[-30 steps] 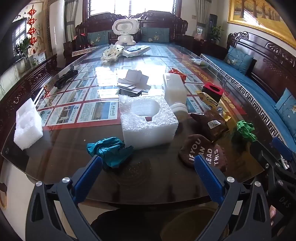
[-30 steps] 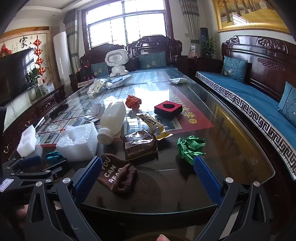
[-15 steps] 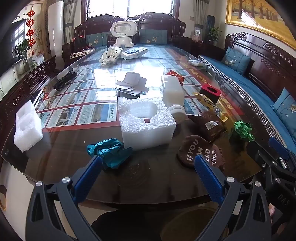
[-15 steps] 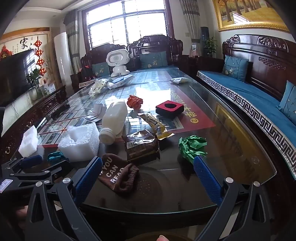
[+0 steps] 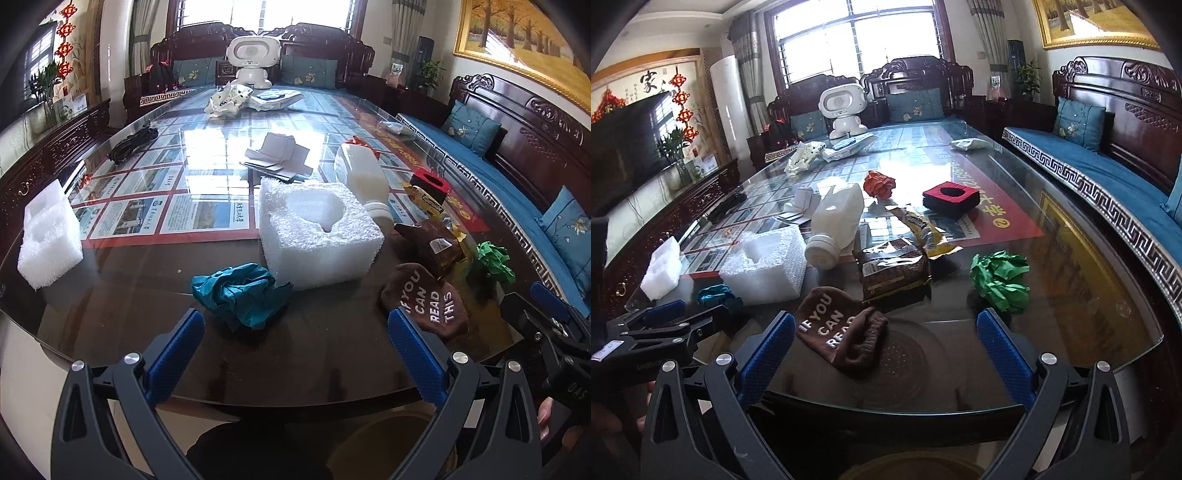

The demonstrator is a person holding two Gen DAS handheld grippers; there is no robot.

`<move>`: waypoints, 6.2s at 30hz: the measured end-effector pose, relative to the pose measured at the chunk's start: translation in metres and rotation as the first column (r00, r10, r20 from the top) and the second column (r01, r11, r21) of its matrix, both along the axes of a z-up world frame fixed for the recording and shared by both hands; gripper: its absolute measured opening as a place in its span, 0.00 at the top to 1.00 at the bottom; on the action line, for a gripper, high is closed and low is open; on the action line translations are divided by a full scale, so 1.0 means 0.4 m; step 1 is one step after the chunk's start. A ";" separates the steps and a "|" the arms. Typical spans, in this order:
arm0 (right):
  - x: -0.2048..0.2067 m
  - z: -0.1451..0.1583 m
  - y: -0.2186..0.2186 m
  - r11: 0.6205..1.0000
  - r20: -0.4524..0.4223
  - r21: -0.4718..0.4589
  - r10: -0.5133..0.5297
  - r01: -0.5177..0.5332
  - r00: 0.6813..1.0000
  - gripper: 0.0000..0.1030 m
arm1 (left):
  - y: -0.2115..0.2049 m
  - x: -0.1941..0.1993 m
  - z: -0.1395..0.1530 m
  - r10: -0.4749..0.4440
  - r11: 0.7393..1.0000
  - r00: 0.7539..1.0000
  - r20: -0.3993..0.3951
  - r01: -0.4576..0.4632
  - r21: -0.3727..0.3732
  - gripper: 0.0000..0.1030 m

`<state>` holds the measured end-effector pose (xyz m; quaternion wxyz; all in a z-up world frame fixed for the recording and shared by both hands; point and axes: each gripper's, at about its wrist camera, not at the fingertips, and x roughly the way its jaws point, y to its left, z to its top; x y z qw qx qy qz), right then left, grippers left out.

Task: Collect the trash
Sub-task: 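Move the left tool toward the teal cloth on the table, then grasp the teal cloth with the left tool while the right tool grasps the brown sock, then carry the teal cloth and brown sock over the yellow bin with both tools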

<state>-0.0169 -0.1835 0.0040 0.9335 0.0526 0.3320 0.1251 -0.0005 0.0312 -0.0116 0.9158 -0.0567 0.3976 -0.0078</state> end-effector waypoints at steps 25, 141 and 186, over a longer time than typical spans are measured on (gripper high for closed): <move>0.041 -0.046 0.017 0.999 -0.067 0.032 0.002 0.000 0.998 0.08 | 0.041 0.075 -0.059 0.065 0.997 0.998 -0.017 -0.064 0.037 0.04; -0.171 0.032 0.030 1.000 0.042 -0.007 0.019 -0.019 0.999 0.81 | -0.125 -0.169 -0.004 -0.182 0.983 0.983 0.037 0.183 -0.022 0.64; -0.508 -0.153 -0.127 0.991 -0.081 -0.039 -0.128 0.125 0.988 0.54 | -0.373 -0.455 -0.221 -0.492 0.867 0.856 -0.160 0.498 -0.004 0.62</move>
